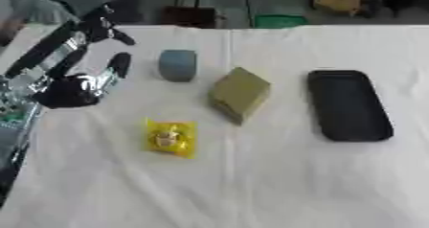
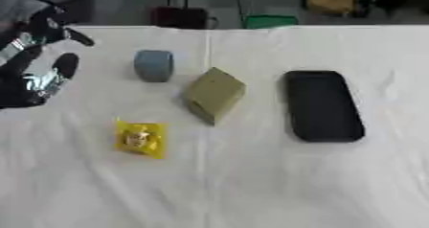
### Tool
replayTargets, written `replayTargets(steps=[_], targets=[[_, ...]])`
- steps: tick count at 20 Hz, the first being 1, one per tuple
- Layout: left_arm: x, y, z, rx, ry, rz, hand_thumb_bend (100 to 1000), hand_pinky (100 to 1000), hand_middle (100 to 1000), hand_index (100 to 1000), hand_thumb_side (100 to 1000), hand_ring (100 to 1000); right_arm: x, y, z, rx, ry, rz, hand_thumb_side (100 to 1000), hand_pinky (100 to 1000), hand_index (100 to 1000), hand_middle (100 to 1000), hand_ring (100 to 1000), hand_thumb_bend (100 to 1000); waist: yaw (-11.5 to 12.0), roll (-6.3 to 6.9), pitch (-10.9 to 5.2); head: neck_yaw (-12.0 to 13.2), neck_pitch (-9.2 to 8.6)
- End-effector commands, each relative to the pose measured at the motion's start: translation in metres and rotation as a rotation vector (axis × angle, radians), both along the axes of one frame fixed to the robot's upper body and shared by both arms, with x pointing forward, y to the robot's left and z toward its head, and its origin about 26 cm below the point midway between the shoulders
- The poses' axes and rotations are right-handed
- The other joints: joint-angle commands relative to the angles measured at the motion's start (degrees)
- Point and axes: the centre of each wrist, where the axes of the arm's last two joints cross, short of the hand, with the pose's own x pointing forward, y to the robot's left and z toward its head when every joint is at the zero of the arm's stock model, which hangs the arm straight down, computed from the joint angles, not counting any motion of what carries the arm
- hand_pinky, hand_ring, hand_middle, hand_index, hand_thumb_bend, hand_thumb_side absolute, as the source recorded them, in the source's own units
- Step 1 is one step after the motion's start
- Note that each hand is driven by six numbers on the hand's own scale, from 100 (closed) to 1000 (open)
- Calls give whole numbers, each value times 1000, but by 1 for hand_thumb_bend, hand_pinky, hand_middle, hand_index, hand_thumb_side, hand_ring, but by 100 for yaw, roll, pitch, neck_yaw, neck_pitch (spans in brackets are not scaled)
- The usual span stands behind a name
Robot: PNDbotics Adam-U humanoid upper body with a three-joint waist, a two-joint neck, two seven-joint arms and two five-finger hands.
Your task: Pick up objects on the table and place them in the box.
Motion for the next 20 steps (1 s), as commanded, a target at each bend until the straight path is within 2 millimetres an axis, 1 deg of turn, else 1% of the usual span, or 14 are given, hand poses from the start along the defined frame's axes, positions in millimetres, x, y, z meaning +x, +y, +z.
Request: replayTargets(steps=[1, 16, 17, 18, 19, 20], targets=[[-3, 2, 12, 39, -33, -2, 100, 757, 1000, 949, 607, 1000, -2, -1, 10, -15, -31, 5, 644, 668, 849, 772, 545, 100, -2, -4, -83, 34, 25], [-3, 2, 12, 63, -33, -11, 100, 761, 1000, 951, 586, 1000, -3, -1, 10, -15, -30, 5, 644, 668, 849, 772, 545, 100, -13, 4, -76, 59, 25], [-3, 2, 12, 68, -33, -11, 100, 762, 1000, 952, 578, 1000, -3, -1, 10, -15, -29, 4, 644, 668, 849, 772, 545, 100, -17, 6, -74, 62, 25], [-3, 2, 12, 73, -34, -11, 100, 768, 1000, 957, 552, 1000, -3, -1, 10, -15, -29, 3, 644, 668, 849, 772, 545, 100, -20, 7, -74, 63, 25], [-3, 3, 14, 123, -34, -15, 100, 784, 1000, 970, 498, 1000, -4, -1, 10, -17, -30, 3, 644, 668, 849, 772, 545, 100, -25, 11, -75, 64, 25], [-3, 4, 15, 179, -36, -20, 100, 784, 1000, 970, 498, 1000, -4, -1, 10, -18, -30, 4, 644, 668, 849, 772, 545, 100, -28, 11, -77, 66, 25]])
